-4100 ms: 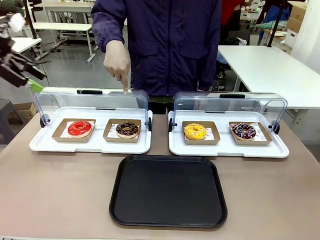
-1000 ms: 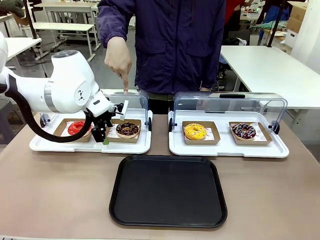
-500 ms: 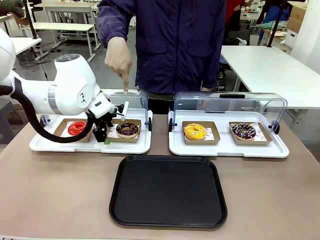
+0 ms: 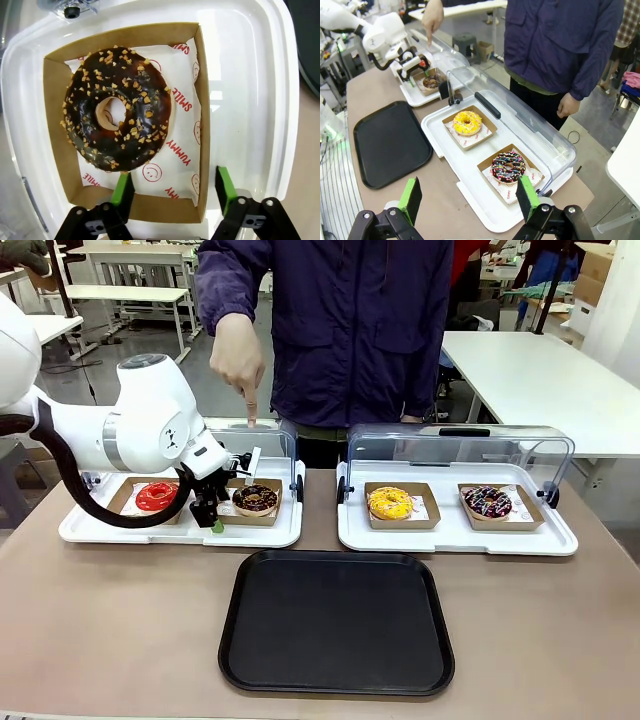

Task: Move the second donut from the left to the tray.
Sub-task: Pick up the Paper togo box containing the Donut indicated by the person and place it on the Handle tray.

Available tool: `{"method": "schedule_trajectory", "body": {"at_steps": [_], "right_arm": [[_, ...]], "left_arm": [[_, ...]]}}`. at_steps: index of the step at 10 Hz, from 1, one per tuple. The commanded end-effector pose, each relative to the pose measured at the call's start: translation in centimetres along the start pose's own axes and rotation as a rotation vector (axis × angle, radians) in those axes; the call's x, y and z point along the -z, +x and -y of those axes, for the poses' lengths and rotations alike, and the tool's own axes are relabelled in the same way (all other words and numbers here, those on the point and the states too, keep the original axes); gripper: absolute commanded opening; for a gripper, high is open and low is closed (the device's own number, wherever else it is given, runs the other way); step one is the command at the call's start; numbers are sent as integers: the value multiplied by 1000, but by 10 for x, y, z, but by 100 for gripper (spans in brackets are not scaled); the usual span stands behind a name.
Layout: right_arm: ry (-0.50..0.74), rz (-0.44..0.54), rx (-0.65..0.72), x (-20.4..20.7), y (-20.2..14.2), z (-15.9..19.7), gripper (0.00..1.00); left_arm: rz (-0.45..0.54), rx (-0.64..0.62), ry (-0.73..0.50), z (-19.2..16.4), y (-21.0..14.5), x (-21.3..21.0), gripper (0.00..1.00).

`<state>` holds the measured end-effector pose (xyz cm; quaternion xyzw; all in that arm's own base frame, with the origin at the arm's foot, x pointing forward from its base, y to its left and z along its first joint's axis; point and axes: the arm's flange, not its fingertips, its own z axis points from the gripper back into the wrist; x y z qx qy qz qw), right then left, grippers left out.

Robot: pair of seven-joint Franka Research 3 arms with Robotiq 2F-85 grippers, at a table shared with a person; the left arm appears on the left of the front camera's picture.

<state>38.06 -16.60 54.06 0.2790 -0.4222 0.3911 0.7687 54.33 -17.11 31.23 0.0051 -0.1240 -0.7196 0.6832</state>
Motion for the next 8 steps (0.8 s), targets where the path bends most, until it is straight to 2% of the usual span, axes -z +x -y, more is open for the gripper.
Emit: {"method": "schedule_trajectory", "body": {"at_steps": [1, 2, 3, 8], "right_arm": [[2, 8, -27, 0, 1, 1, 100], [2, 8, -27, 0, 1, 1, 100], [2, 8, -27, 0, 1, 1, 100], [2, 8, -27, 0, 1, 1, 100]], "left_arm": [[-9, -11, -28, -4, 0, -7, 0], [-4, -11, -47, -3, 1, -7, 35], [-3, -14, -56, -3, 1, -7, 0], [-3, -2, -90, -1, 2, -8, 0]]}}
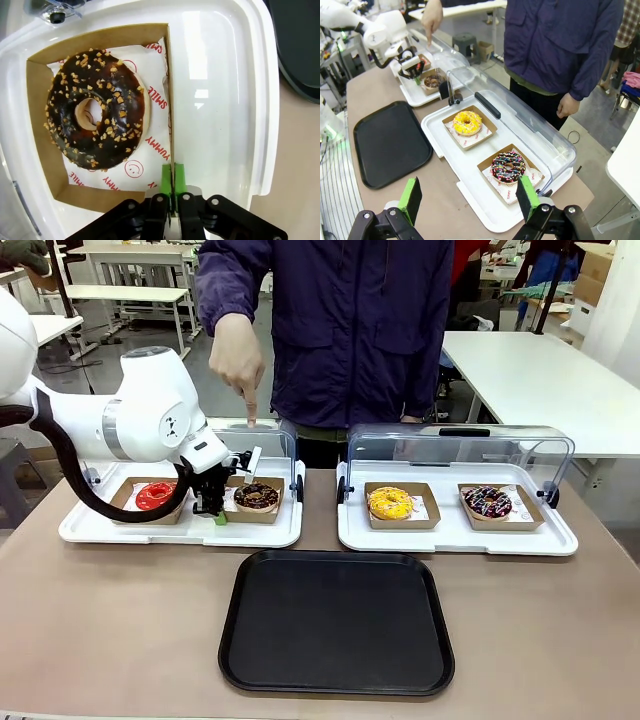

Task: Move the second donut from the left to the tray.
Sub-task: Pick up the Paper togo box containing the Donut indicated by the person and place it on the Handle tray.

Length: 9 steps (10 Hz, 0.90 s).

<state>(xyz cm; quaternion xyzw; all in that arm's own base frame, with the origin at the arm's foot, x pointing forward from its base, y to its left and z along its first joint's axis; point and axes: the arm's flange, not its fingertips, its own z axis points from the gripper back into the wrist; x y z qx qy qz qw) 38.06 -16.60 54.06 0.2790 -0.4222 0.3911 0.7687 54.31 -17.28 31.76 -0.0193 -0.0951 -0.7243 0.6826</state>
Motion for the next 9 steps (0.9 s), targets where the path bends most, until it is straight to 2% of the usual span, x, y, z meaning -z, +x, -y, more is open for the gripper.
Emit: {"method": "schedule_trajectory", "body": {"at_steps": [1, 2, 3, 4, 8, 9], "right_arm": [[2, 8, -27, 0, 1, 1, 100], [2, 8, -27, 0, 1, 1, 100], [2, 8, -27, 0, 1, 1, 100], [2, 8, -27, 0, 1, 1, 100], [2, 8, -27, 0, 1, 1, 100], [2, 8, -27, 0, 1, 1, 100]], "left_arm": [[1, 1, -20, 0, -1, -2, 0], [-13, 14, -29, 0, -1, 0, 0], [24, -13, -79, -11, -6, 6, 0], [-1, 1, -4, 0, 0, 0, 0], [3, -3, -13, -3, 0, 0, 2], [-9, -6, 23, -2, 9, -12, 2]]}}
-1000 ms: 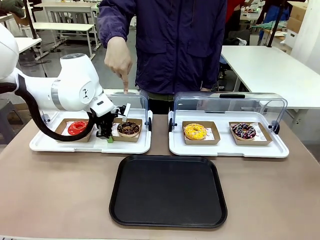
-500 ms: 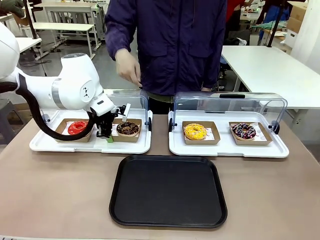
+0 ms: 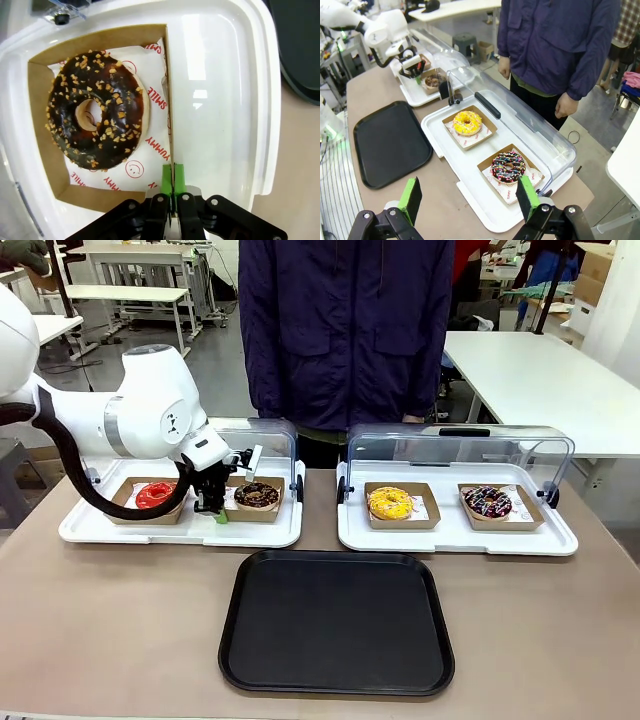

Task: Move the second donut from the left to the tray.
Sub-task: Pick up the Paper togo box containing the Donut indicated by the person and place it on the Handle tray.

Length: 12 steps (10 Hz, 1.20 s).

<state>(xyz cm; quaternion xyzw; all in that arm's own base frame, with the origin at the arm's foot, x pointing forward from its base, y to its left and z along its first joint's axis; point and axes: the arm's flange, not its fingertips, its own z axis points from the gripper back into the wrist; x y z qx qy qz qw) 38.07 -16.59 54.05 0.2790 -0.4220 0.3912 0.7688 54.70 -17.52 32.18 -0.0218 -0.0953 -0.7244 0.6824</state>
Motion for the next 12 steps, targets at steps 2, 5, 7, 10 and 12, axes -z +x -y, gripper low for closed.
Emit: {"method": "schedule_trajectory", "body": {"at_steps": [2, 5, 7, 10, 12], "right_arm": [[2, 8, -27, 0, 1, 1, 100], [2, 8, -27, 0, 1, 1, 100], [2, 8, -27, 0, 1, 1, 100], [2, 8, -27, 0, 1, 1, 100], [2, 8, -27, 0, 1, 1, 100]], "left_arm": [[-62, -27, 71, 8, 21, -25, 2], [-72, -40, 117, 23, 29, -50, 2], [-68, -43, 140, 41, 27, -68, 2], [-30, -59, 138, 83, 31, -85, 2], [-5, -55, 164, 123, 47, -96, 2]]}}
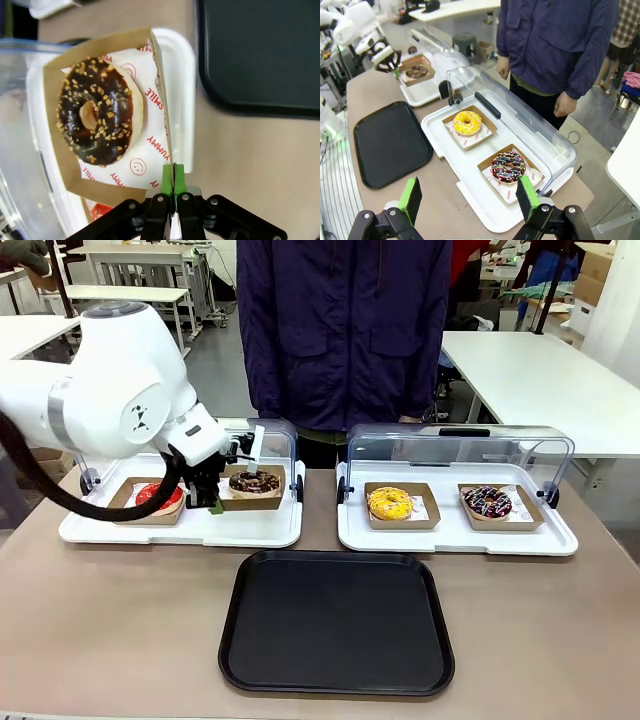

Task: Move the second donut from the left to the tray.
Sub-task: Pick up the Paper togo box containing the Donut indicated by the person and place it on the Handle tray.

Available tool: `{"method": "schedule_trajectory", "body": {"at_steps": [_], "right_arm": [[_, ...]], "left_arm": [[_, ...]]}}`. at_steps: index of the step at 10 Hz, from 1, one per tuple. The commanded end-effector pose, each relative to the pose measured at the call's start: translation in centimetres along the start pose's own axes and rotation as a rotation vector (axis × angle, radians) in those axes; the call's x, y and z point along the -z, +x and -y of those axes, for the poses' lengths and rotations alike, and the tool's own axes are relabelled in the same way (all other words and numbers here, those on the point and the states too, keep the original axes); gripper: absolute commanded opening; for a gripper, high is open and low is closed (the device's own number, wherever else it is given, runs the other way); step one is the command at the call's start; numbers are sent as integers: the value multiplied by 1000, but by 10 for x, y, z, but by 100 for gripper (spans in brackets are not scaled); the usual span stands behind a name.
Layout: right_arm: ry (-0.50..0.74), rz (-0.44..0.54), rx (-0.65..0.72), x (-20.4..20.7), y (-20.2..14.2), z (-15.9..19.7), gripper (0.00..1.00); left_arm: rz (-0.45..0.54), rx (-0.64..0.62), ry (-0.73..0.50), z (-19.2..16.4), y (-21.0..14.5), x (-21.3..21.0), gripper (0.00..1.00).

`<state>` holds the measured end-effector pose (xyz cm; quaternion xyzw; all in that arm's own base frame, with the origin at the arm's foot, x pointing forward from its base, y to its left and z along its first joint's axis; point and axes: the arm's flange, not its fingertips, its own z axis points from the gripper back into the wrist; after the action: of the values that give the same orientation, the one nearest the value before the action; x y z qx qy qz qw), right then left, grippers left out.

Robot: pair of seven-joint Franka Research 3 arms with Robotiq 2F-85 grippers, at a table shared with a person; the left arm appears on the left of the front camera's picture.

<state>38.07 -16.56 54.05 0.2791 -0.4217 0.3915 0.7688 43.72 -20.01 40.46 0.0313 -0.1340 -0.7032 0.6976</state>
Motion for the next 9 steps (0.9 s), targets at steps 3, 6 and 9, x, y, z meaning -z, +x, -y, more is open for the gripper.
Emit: {"method": "schedule_trajectory", "body": {"at_steps": [3, 6, 9], "right_arm": [[1, 9, -27, 0, 1, 1, 100], [1, 9, -27, 0, 1, 1, 100], [1, 9, -27, 0, 1, 1, 100]], "left_arm": [[-28, -75, 28, 78, 36, -28, 2], [-14, -59, 17, 82, 42, -27, 2], [-14, -59, 17, 82, 42, -27, 2]]}}
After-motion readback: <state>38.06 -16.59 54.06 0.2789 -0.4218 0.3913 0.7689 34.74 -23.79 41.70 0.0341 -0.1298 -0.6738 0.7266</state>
